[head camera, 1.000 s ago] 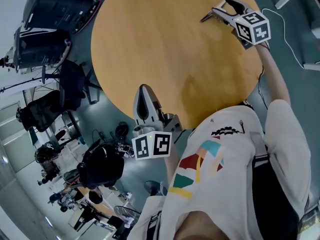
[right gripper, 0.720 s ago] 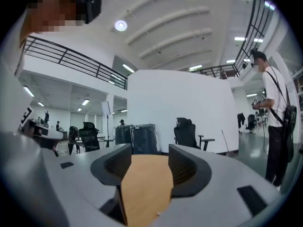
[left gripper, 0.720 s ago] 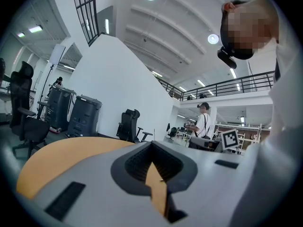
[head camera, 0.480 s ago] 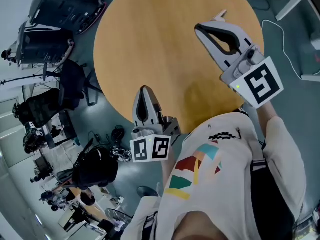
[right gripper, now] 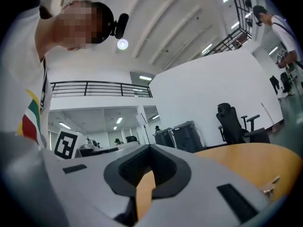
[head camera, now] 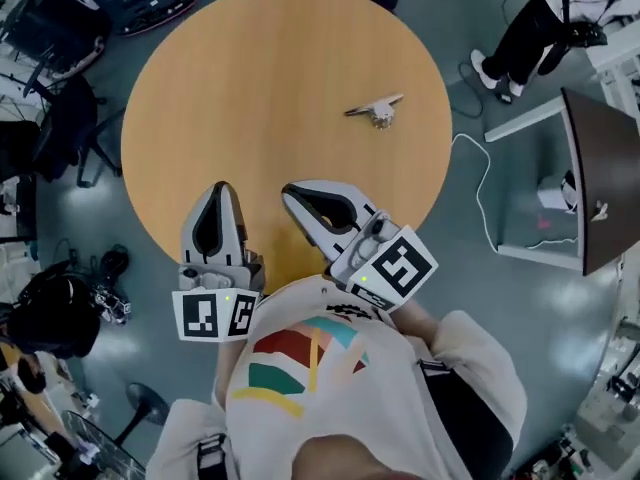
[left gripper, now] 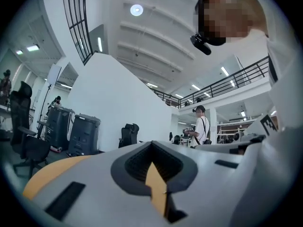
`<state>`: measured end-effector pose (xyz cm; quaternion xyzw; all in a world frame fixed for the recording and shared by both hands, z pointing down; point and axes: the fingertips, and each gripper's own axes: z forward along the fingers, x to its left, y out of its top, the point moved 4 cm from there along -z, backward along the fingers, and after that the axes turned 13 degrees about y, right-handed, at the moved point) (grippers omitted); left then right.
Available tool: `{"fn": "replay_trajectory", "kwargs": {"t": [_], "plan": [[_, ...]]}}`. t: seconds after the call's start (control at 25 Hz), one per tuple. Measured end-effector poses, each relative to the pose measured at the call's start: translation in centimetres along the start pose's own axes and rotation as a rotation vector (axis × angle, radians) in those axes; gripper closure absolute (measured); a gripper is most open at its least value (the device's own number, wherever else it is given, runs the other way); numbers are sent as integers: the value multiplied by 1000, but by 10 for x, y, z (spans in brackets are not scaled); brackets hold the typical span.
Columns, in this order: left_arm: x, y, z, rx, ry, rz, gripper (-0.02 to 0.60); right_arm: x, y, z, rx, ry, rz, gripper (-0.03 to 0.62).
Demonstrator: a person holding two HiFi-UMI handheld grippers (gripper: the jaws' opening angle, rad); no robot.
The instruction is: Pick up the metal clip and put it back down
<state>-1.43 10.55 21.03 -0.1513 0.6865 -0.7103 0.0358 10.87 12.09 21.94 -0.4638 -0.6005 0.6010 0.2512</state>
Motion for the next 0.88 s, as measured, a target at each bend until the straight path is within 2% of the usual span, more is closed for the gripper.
{"fn": "replay_trajectory", "kwargs": {"t": [0.16, 0.24, 0.4, 0.6, 0.88], "plan": [[11, 16, 10, -30, -38, 17, 538, 5, 6, -7, 115, -141, -80, 580], [19, 16, 12, -46, -34, 7, 537, 5, 2, -5, 146, -163, -100, 580], [45, 5, -4, -55, 50, 18, 537, 10, -20, 18, 146, -81, -90, 580], [44, -11, -16, -56, 26, 15, 537, 19, -35, 17, 150, -76, -106, 580], [44, -12, -48, -36, 36, 43, 538, 48, -54, 1, 153, -87, -62, 580]]}}
